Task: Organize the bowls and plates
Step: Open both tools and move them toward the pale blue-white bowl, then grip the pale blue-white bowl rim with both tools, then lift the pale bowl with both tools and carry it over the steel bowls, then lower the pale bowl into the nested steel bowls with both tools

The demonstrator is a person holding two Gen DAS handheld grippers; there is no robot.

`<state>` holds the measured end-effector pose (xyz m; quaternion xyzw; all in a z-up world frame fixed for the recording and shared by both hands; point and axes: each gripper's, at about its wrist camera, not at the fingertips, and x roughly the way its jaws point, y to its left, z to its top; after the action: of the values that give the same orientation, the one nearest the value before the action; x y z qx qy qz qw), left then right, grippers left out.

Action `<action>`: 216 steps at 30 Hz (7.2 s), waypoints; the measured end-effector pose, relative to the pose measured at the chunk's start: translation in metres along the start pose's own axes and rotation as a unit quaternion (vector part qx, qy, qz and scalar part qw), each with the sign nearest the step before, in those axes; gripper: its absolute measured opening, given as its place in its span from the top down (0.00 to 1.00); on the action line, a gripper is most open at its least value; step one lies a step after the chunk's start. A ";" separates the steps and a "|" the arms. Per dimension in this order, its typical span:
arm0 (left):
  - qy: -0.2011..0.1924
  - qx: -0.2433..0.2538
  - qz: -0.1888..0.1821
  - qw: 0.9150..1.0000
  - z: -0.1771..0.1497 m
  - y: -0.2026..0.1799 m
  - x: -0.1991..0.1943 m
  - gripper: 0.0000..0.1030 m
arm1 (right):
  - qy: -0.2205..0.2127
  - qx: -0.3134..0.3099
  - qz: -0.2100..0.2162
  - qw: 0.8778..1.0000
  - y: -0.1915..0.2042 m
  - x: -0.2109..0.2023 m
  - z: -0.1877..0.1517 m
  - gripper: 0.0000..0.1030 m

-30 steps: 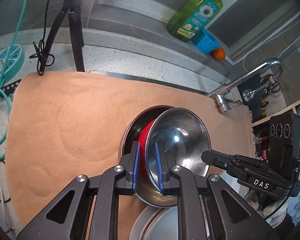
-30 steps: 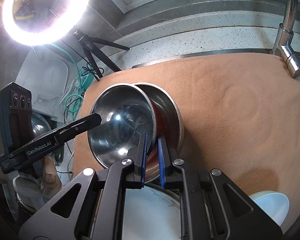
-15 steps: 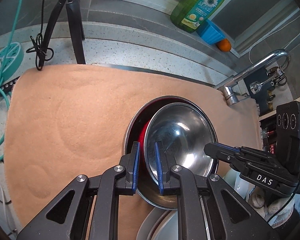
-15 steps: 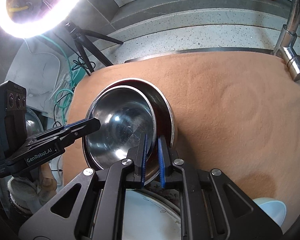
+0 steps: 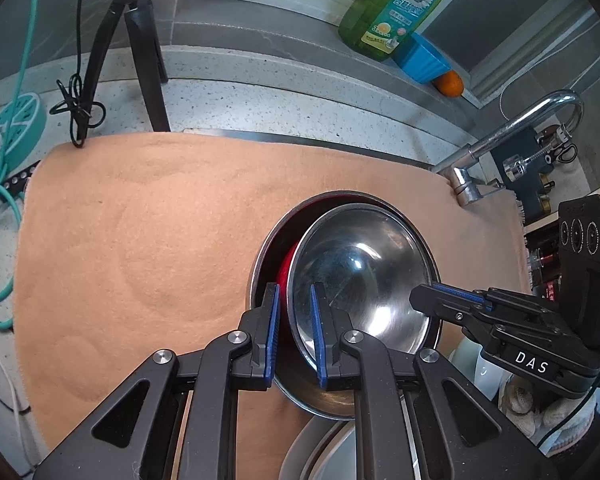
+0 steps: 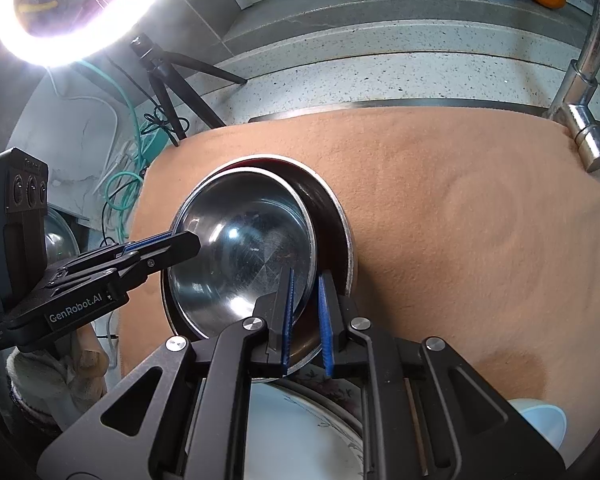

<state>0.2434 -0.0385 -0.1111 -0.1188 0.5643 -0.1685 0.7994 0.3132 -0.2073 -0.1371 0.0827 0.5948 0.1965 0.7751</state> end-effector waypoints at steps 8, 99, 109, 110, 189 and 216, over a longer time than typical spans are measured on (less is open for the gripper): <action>0.001 0.000 0.000 1.000 0.001 0.000 0.000 0.87 | 0.001 -0.002 -0.002 1.000 0.001 0.000 0.000 0.85; 0.071 0.073 -0.075 0.992 -0.106 -0.174 0.062 0.87 | -0.050 0.097 -0.002 0.994 -0.191 -0.102 -0.154 0.87; 0.073 0.081 -0.075 0.991 -0.109 -0.176 0.064 0.87 | -0.047 0.099 0.001 0.994 -0.189 -0.100 -0.155 0.91; 0.073 0.080 -0.076 0.991 -0.109 -0.176 0.064 0.87 | -0.047 0.100 0.001 0.994 -0.189 -0.100 -0.155 0.91; -0.030 -0.063 -0.030 0.997 -0.019 -0.002 -0.012 0.87 | -0.022 -0.056 0.021 0.998 -0.005 -0.019 0.012 0.91; -0.052 -0.059 -0.015 0.997 -0.014 0.003 -0.026 0.87 | -0.027 -0.048 0.023 0.998 -0.013 -0.020 0.016 0.90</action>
<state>0.2225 -0.0250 -0.0946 -0.1824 0.5290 -0.1407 0.8168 0.3271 -0.2254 -0.1198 0.0643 0.5613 0.2406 0.7893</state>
